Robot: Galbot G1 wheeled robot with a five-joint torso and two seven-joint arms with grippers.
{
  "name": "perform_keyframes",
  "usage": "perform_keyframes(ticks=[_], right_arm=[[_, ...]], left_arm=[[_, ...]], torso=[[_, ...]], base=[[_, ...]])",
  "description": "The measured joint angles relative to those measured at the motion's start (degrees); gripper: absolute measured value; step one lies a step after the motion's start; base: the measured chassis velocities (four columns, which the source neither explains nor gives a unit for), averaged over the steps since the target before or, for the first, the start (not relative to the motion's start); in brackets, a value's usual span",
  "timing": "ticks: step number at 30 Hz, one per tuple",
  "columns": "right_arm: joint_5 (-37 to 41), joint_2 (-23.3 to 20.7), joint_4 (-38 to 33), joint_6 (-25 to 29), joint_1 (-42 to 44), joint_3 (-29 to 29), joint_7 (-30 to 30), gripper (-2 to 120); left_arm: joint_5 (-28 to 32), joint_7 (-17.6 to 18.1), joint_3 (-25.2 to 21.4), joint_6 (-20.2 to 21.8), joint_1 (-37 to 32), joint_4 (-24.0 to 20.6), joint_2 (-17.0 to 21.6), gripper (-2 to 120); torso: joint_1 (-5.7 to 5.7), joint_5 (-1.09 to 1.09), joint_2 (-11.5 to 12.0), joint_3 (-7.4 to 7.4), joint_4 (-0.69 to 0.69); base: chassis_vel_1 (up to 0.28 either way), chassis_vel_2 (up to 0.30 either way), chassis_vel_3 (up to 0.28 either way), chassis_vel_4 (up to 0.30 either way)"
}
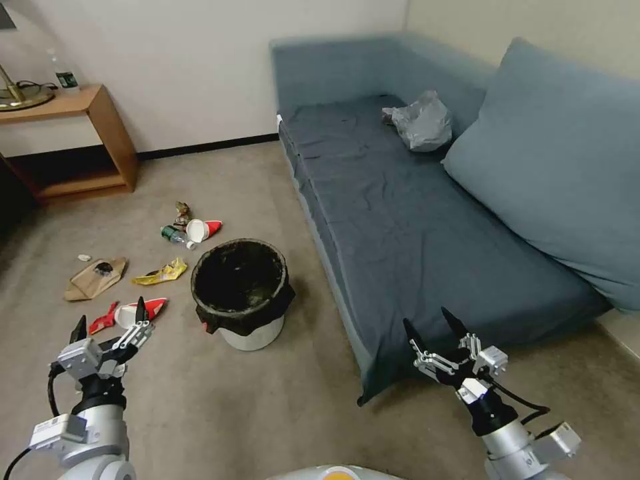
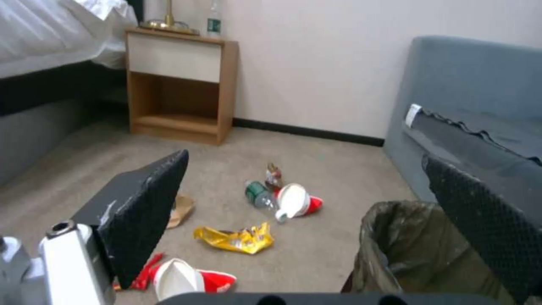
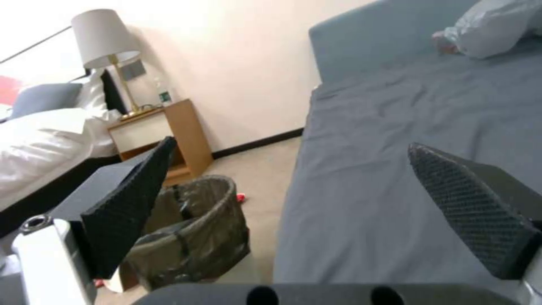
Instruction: Pick up the trash can from the floor.
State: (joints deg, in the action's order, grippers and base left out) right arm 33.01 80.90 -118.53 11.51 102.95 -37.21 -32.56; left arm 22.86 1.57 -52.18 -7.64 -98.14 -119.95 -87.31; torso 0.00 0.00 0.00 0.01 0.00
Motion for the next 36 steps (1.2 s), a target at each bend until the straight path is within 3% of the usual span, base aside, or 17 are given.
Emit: perform_keyframes(ticks=[7,10,14,18,21,22,28,32,36], right_arm=[[1.4,-0.4,-0.6,0.1,-0.2,0.4,-1.5,100],[2.0,-0.7,-1.6,0.1,-0.4,0.5,-2.0,100],[2.1,-0.8,-1.8,0.0,-0.6,0.6,-1.9,100],[2.2,-0.8,-1.8,-0.2,-1.0,1.1,-1.7,100],[2.1,-0.6,-1.7,-0.4,-1.1,1.2,-1.7,100],[2.0,-0.5,-1.7,-0.4,-1.1,1.2,-1.7,100],[1.9,-0.2,-1.7,-0.4,-1.0,0.8,-1.7,100],[1.9,-0.2,-1.7,-0.4,-1.0,0.7,-1.6,100],[1.9,0.5,-1.7,-0.4,-0.9,0.4,-1.6,100]], left_arm=[[6.3,1.9,0.1,6.4,1.9,-2.3,4.1,100],[17.8,6.2,0.4,15.1,4.6,-5.2,9.8,100],[21.7,8.2,0.4,18.9,6.3,-4.6,12.9,100],[26.1,14.6,1.9,25.0,10.6,-1.2,15.3,100],[27.2,16.7,3.0,27.5,12.1,-0.1,15.9,100],[28.4,17.9,3.8,30.2,13.5,0.5,16.5,100],[30.2,19.1,7.4,36.5,17.7,2.7,18.9,100],[30.2,19.2,8.1,37.3,18.5,3.4,19.3,100],[30.0,20.4,11.5,39.0,22.0,6.8,20.4,100]], torso=[[0.0,0.0,0.0,0.0,0.01],[0.0,0.01,0.0,0.0,-0.01],[0.0,0.01,0.0,0.0,0.0],[0.0,0.01,0.0,-0.01,0.0],[0.0,-0.02,0.0,-0.01,0.01],[0.0,0.0,0.0,-0.01,0.01],[0.0,0.01,0.0,-0.01,0.0],[0.0,0.0,0.0,-0.01,0.0],[0.0,0.01,0.0,-0.01,0.0]], base=[[0.0,0.0,0.0,0.0],[0.0,0.0,0.0,0.0],[0.0,0.0,0.0,0.0],[0.0,0.0,0.0,0.0],[0.0,0.0,0.0,0.0],[0.0,0.0,0.0,0.0],[0.0,0.0,0.0,0.0],[0.0,0.0,0.0,0.0],[0.0,0.0,0.0,0.0]])
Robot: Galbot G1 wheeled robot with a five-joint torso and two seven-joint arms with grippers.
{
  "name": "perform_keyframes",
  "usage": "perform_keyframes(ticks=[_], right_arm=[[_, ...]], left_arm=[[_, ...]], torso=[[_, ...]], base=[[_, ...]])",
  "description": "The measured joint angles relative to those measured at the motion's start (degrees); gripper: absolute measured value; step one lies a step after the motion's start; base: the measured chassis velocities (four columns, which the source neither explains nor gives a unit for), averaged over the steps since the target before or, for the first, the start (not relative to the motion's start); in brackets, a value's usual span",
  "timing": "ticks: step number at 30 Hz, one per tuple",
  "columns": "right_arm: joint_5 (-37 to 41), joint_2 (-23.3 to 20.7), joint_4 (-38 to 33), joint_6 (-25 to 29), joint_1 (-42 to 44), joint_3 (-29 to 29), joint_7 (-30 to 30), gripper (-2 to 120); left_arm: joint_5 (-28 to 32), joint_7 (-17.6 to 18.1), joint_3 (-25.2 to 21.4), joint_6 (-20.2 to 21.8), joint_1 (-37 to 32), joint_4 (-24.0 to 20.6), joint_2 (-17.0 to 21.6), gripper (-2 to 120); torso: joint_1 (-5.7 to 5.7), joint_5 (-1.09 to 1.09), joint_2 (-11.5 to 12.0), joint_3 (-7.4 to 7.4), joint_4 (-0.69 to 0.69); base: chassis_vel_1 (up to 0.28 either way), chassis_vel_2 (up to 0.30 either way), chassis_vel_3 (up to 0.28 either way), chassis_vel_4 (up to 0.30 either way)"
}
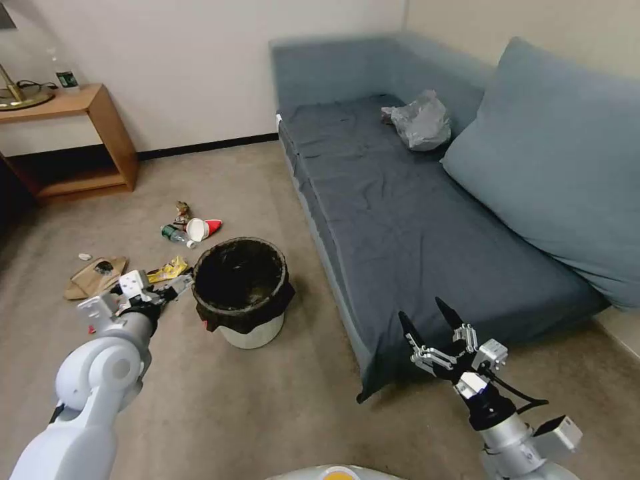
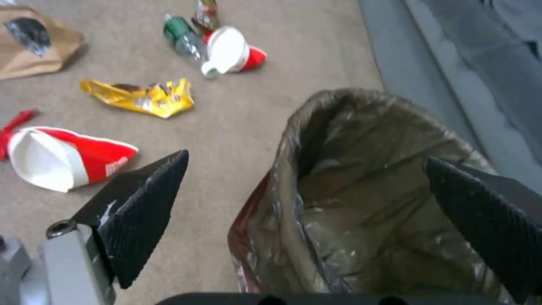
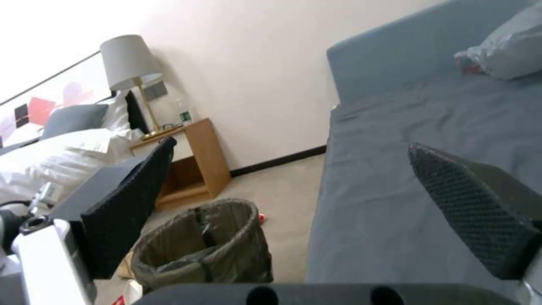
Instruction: Pick up the trash can from the floor.
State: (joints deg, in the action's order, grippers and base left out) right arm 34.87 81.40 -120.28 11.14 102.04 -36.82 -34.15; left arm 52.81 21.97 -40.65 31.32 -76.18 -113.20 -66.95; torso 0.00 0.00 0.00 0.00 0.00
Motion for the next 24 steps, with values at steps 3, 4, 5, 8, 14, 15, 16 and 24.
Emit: perform_keyframes(ticks=[3,4,5,8,14,15,16,24], right_arm=[[0.0,0.2,0.0,0.0,-0.1,-0.2,0.1,100],[0.0,0.3,0.0,0.0,-0.1,-0.3,0.2,100],[0.0,0.4,0.0,0.0,-0.1,-0.4,0.3,100],[0.0,0.6,0.0,0.1,-0.1,-0.5,0.4,100],[0.0,0.6,0.0,0.1,-0.2,-0.6,0.6,100],[0.0,0.6,0.0,0.1,-0.2,-0.6,0.6,100],[0.0,0.6,0.1,0.1,-0.3,-0.6,0.6,100],[0.0,0.5,0.6,0.2,-0.6,-0.5,0.6,100]], left_arm=[[-0.1,0.7,2.1,0.4,1.6,1.9,0.0,100],[-0.3,1.1,2.9,0.5,2.4,2.9,-0.1,100],[-0.3,1.3,3.4,0.6,2.8,3.6,-0.2,100],[-0.7,1.6,4.4,0.6,3.9,5.3,-0.7,100],[-2.1,1.9,6.5,0.7,5.8,8.5,-2.2,100],[-2.1,1.9,6.5,0.7,5.8,8.5,-2.2,100],[-2.6,1.9,6.9,0.7,6.0,9.0,-2.5,100],[-3.9,2.0,8.1,1.0,6.6,11.0,-3.9,86]], torso=[[0.0,0.0,0.0,0.0,0.0],[0.0,-0.01,0.0,0.0,0.0],[0.0,0.0,0.0,0.0,0.0],[0.0,0.0,0.0,0.0,0.0],[0.0,0.0,0.0,0.0,0.0],[0.0,0.0,0.0,0.0,0.0],[0.0,0.0,0.0,0.0,-0.01],[0.0,0.0,0.0,0.0,0.0]], base=[[0.0,0.0,0.0,0.0],[0.0,0.0,0.0,0.0],[0.0,0.0,0.0,0.0],[0.0,0.0,0.0,0.0],[0.0,0.0,0.0,0.0],[0.0,0.0,0.0,0.0],[0.0,0.0,0.0,0.0],[0.0,0.0,0.0,0.0]])
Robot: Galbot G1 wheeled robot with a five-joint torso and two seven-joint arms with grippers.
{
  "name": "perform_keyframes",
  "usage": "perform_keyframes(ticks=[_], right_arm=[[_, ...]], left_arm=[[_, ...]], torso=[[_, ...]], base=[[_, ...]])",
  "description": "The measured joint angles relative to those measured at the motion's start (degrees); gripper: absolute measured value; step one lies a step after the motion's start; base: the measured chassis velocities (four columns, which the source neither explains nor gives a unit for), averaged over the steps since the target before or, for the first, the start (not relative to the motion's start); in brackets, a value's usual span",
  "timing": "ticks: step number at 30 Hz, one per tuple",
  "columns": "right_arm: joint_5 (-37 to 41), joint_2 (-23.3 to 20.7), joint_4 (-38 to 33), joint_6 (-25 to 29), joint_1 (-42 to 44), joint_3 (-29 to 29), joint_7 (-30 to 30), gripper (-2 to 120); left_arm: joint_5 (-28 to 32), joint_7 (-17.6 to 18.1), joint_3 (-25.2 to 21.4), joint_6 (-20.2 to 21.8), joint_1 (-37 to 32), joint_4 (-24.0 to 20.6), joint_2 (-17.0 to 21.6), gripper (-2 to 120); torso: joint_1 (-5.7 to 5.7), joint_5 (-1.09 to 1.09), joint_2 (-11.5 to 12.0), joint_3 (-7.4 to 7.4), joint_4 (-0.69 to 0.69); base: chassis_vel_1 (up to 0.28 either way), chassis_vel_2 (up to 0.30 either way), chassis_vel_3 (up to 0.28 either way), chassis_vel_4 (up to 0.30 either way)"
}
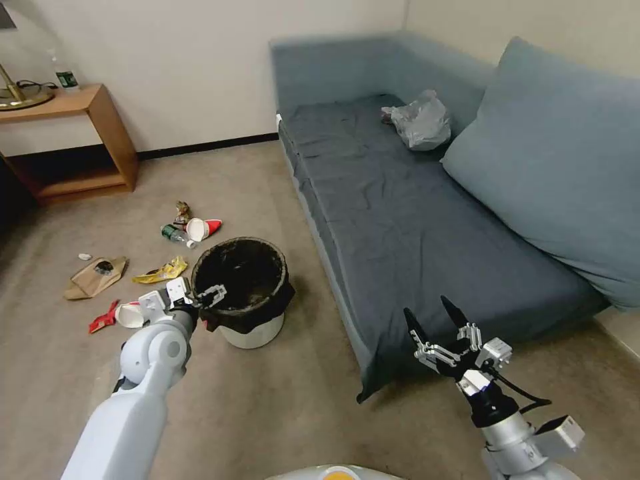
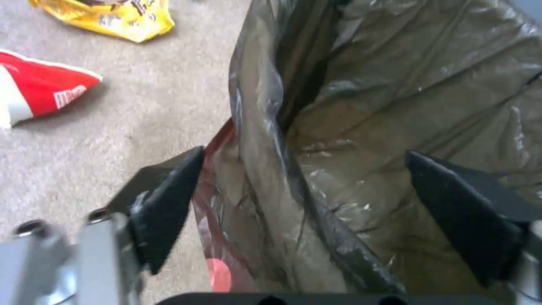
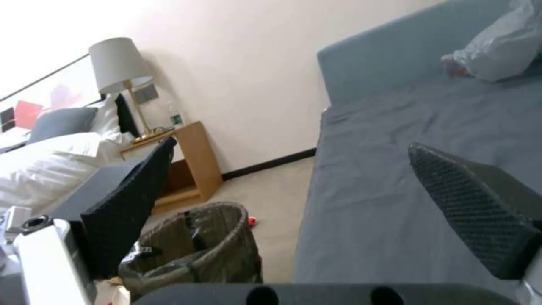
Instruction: Pick up the trash can from the floor.
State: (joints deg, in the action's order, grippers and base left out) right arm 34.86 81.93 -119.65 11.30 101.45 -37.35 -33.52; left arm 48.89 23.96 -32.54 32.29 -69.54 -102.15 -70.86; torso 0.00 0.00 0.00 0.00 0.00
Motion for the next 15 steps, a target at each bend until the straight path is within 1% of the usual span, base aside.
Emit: perform_keyframes(ticks=[1,3,4,6,7,8,9,10,11,14,15], right_arm=[[0.0,0.0,0.0,0.0,0.0,0.0,0.0,100],[0.0,0.0,0.1,0.0,-0.2,0.1,0.0,100],[0.0,0.0,0.1,0.0,-0.2,0.1,0.0,100],[-0.1,0.0,0.2,0.0,-0.2,0.1,0.0,100],[-0.1,0.0,0.2,0.0,-0.2,0.1,0.0,100],[-0.1,0.0,0.2,0.0,-0.3,0.1,0.0,100],[-0.1,0.0,0.2,0.0,-0.3,0.1,0.0,100],[-0.1,-0.1,0.2,0.0,-0.3,0.1,0.0,100],[-0.1,-0.2,0.3,0.0,-0.3,0.1,0.0,100],[-0.1,-0.2,0.3,0.0,-0.2,0.1,0.0,100],[-0.1,-0.3,0.3,0.0,-0.2,0.1,0.0,100]], left_arm=[[0.0,0.0,0.0,0.0,0.0,0.0,0.0,86],[-0.1,0.2,0.1,0.0,0.4,0.6,-0.4,80],[-0.1,0.2,0.1,0.0,0.4,0.6,-0.4,80],[-0.1,0.4,0.3,0.0,0.7,1.0,-0.6,69],[-0.1,0.4,0.3,0.0,0.7,1.0,-0.6,69],[-0.1,0.4,0.3,-0.1,0.8,1.2,-0.6,62],[-0.1,0.4,0.3,-0.1,0.8,1.2,-0.6,62],[-0.1,0.4,0.3,-0.1,0.9,1.4,-0.6,56],[-0.1,0.4,0.2,-0.1,0.9,1.5,-0.6,48],[-0.1,0.4,0.2,-0.1,0.9,1.5,-0.6,45],[-0.1,0.5,0.1,-0.2,0.9,1.5,-0.6,38]], torso=[[0.0,0.0,0.0,0.0,0.0],[0.0,0.0,0.0,0.0,0.0],[0.0,0.0,0.0,0.0,0.0],[0.0,0.0,0.0,0.0,0.0],[0.0,0.0,0.0,0.0,0.0],[0.0,0.0,0.0,0.0,0.0],[0.0,0.0,0.0,0.0,0.0],[0.0,0.0,0.0,0.0,0.0],[0.0,0.0,0.0,0.0,0.0],[0.01,0.0,0.0,0.0,0.0],[0.0,0.0,0.0,0.0,0.0]], base=[[0.0,0.0,0.0,0.0],[0.0,0.0,0.0,0.0],[0.0,0.0,0.0,0.0],[0.0,0.0,0.0,0.0],[0.0,0.0,0.0,0.0],[0.0,0.0,0.0,0.0],[0.0,0.0,0.0,0.0],[0.0,0.0,0.0,0.0],[0.0,0.0,0.0,0.0],[0.0,0.0,0.0,0.0],[0.0,0.0,0.0,0.0]])
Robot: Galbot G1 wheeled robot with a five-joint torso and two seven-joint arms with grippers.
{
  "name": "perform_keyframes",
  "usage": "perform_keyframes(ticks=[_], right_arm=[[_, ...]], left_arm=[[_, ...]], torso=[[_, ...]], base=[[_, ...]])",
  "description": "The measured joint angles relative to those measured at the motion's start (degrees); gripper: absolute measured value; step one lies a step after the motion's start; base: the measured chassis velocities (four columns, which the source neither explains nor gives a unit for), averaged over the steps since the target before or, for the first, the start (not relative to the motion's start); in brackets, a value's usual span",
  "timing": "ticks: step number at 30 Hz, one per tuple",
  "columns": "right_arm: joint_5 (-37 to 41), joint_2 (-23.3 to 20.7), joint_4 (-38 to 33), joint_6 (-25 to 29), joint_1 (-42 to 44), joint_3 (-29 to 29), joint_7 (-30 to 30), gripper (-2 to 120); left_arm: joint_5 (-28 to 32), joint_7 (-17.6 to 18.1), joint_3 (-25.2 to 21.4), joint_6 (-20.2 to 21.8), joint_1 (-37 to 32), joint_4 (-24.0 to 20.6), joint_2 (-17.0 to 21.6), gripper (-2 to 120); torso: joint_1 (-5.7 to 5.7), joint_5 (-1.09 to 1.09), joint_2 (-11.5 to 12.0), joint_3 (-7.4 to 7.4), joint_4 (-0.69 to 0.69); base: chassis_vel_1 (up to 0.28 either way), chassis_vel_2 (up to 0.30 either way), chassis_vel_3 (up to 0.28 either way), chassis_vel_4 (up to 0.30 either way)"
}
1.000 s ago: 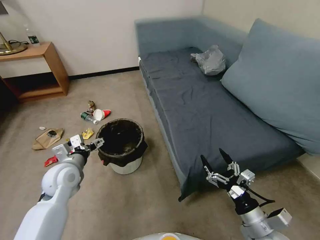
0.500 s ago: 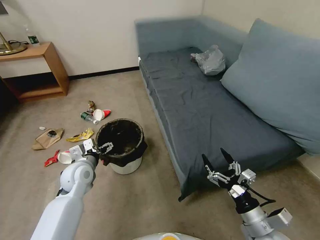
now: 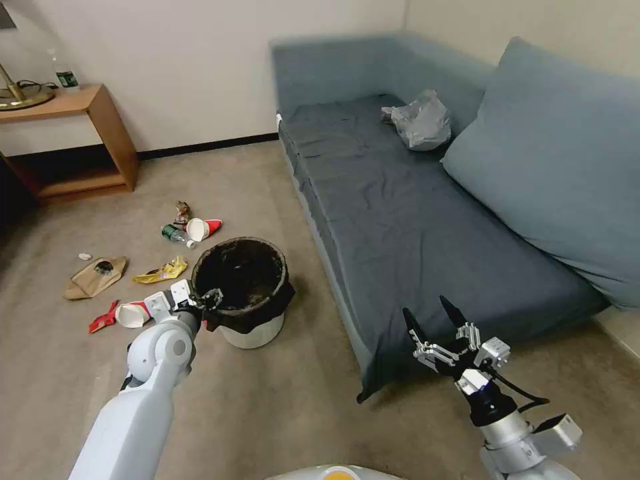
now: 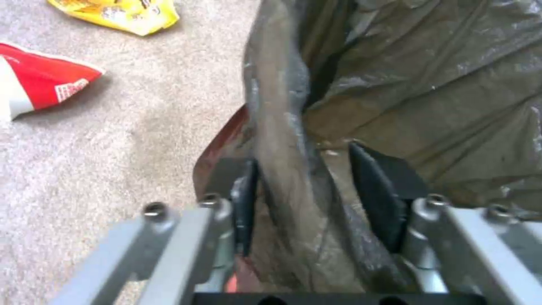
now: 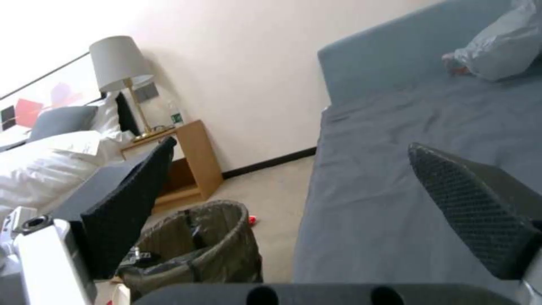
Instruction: Pick up the trash can from the floor.
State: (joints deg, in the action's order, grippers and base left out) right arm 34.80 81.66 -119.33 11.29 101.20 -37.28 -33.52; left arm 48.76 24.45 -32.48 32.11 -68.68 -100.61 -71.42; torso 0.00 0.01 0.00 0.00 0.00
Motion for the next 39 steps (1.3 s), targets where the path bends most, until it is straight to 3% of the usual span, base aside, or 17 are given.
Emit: perform_keyframes(ticks=[8,11,24,32,39], right_arm=[[0.1,-0.1,0.0,-0.1,-0.1,0.0,0.0,100],[0.1,-0.3,0.0,-0.2,-0.2,-0.1,0.0,100],[0.3,-0.4,-0.3,-0.3,-0.2,-0.2,0.1,100],[0.4,-0.4,-0.8,-0.3,-0.2,-0.2,0.1,100],[0.3,-0.5,-1.0,-0.3,-0.1,0.0,0.0,100]], left_arm=[[-0.2,0.0,-0.5,-0.4,-1.0,-0.4,0.0,7],[-0.2,0.0,-0.9,-0.4,-1.1,-0.9,0.2,2],[1.2,-0.1,-4.6,-0.1,-4.5,-7.6,2.3,2],[2.2,-0.7,-10.0,0.2,-12.4,-19.6,3.4,2],[2.5,-1.3,-11.0,0.2,-15.4,-25.0,3.6,2]], torso=[[0.0,-0.02,0.0,0.0,-0.01],[0.0,-0.02,0.0,0.0,-0.01],[0.0,-0.01,0.0,0.0,-0.01],[0.0,0.0,0.0,0.0,0.0],[0.0,0.0,0.0,0.0,0.0]], base=[[0.0,0.0,0.0,0.0],[0.0,0.0,0.0,0.0],[0.0,0.0,0.0,0.0],[0.0,0.0,0.0,0.0],[0.0,0.0,0.0,0.0]])
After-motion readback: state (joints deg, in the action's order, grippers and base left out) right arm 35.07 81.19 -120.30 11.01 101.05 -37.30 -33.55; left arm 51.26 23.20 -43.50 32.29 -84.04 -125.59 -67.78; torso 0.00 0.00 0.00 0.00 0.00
